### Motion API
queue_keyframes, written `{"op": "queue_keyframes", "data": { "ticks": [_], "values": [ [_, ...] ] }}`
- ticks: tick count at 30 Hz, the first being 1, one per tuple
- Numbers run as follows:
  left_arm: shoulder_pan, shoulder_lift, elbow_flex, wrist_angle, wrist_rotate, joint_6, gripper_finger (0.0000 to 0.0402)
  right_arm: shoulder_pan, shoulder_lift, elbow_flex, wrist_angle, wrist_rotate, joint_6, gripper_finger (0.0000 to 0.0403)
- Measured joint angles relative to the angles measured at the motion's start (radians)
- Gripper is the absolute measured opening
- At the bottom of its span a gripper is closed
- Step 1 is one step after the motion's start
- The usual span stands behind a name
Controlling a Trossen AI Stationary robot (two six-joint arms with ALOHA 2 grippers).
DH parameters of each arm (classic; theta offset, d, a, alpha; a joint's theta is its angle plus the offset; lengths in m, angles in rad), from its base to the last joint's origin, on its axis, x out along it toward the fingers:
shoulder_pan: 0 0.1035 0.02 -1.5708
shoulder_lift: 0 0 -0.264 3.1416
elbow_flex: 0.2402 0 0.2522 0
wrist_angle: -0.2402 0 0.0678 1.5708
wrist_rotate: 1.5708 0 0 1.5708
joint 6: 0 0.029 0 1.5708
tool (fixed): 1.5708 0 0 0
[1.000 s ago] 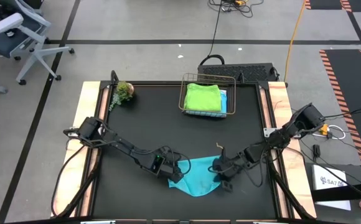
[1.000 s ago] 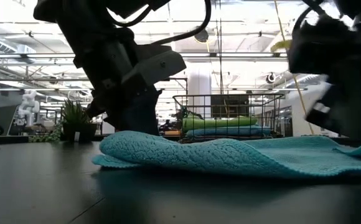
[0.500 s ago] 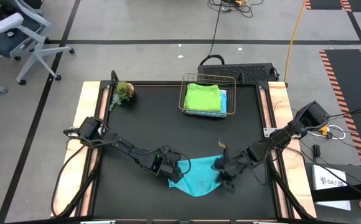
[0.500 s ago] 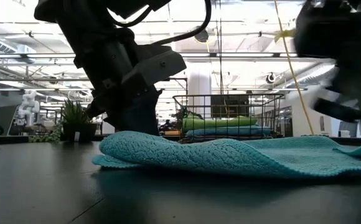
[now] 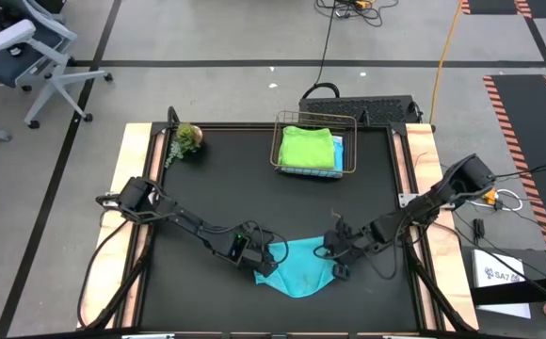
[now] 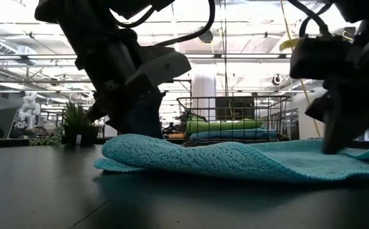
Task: Fold microfiber towels
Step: Fold the blue towel
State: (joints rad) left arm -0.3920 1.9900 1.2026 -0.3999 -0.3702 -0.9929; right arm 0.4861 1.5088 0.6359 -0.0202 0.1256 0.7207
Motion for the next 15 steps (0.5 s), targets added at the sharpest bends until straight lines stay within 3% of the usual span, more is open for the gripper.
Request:
{"op": "queue_keyframes", "data": {
  "ticks": [10,15],
  "values": [
    [0.0,0.0,0.0,-0.007,-0.001,-0.001,0.0004,0.052,0.003,0.001,-0.009,-0.282,0.05,0.0],
    [0.0,0.0,0.0,-0.01,0.0,0.0,0.0008,0.089,0.003,0.001,-0.006,-0.34,0.11,0.0]
  ]
}}
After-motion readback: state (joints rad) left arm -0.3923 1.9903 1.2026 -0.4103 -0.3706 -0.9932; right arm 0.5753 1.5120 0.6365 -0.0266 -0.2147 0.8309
